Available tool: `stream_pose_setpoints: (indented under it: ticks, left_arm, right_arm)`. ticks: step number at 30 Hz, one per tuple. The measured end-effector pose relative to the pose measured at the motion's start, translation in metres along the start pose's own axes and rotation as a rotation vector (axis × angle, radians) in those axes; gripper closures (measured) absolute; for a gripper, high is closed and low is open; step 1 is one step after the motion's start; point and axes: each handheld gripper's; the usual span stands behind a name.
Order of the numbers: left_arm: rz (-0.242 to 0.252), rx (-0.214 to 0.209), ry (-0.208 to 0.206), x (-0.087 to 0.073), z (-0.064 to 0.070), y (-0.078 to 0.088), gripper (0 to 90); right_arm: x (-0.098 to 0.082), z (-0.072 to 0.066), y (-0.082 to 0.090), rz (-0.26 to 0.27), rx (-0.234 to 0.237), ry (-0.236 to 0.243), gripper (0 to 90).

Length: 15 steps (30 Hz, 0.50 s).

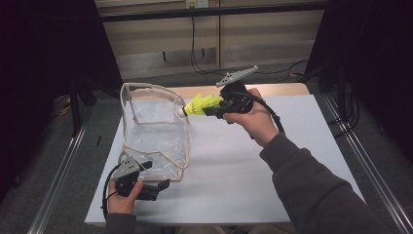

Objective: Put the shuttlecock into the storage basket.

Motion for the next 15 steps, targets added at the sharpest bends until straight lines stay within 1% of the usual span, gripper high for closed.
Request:
stream_pose_setpoints:
  ticks: [9,15]
  left_arm:
    - [0.005,-0.003,0.005,0.0,0.0,-0.001,1.9]
    - [0.002,-0.003,0.005,0.0,0.0,0.0,1.9]
  right_arm:
    - [0.011,-0.006,-0.006,-0.015,0.007,0.026,79.4]
    - [0.02,-0.01,-0.009,-0.009,0.013,0.035,79.4]
Point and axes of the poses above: each handheld gripper's, and its own axes: y roughly backward along the jaws, x roughly out of its top, z roughly to its right, and after that the axes turned 10 degrees about y, right-handed
